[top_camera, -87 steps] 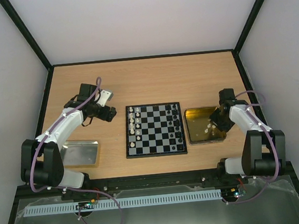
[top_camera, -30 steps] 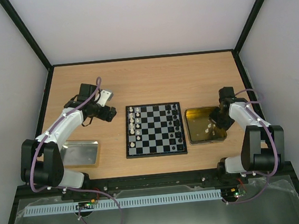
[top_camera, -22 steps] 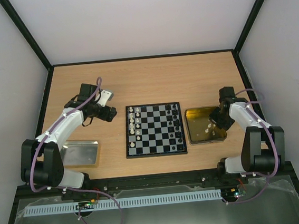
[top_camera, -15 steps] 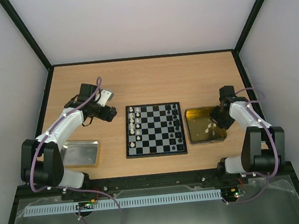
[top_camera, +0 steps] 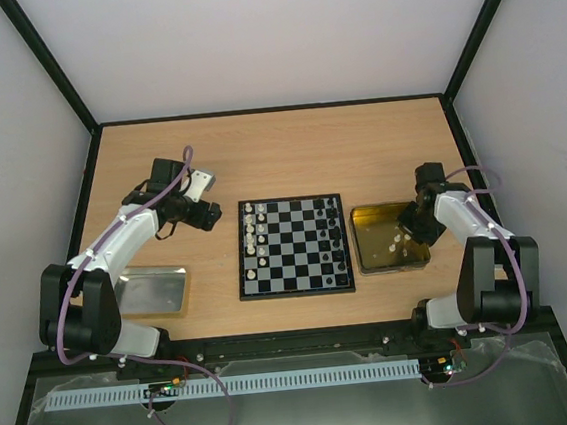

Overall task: Set up the chess pieces on the board
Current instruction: Pick up the chess piece from the storage box, then place the chess piece on the chessboard, then pick up the chess piece from the chessboard.

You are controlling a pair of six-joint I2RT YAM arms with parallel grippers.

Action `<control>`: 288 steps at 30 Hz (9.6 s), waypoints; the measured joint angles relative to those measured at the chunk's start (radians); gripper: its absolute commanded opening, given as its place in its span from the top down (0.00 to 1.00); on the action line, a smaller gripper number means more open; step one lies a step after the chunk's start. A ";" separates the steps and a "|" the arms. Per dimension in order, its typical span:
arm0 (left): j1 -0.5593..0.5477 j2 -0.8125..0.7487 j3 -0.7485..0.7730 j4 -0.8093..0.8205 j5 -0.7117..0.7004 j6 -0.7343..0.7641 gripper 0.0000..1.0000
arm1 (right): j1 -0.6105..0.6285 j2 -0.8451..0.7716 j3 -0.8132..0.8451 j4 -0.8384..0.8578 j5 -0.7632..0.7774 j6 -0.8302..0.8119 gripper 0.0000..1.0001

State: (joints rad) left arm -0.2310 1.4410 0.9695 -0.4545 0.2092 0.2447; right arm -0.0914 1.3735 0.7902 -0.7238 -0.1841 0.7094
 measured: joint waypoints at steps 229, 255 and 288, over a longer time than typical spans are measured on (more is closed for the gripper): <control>0.036 -0.054 -0.023 0.023 -0.007 0.002 0.13 | 1.214 0.638 0.796 -0.111 -0.027 0.146 0.79; 0.036 -0.054 -0.023 0.023 -0.007 0.002 0.13 | 1.197 0.638 0.763 -0.108 -0.027 0.142 0.79; 0.036 -0.054 -0.023 0.030 -0.005 0.002 0.13 | 1.171 0.665 0.768 -0.101 -0.027 0.127 0.90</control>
State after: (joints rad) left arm -0.1947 1.3872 0.9466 -0.4244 0.2047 0.2466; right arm 1.0798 2.0380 1.5585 -0.8246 -0.2108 0.8360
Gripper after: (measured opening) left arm 0.872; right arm 0.104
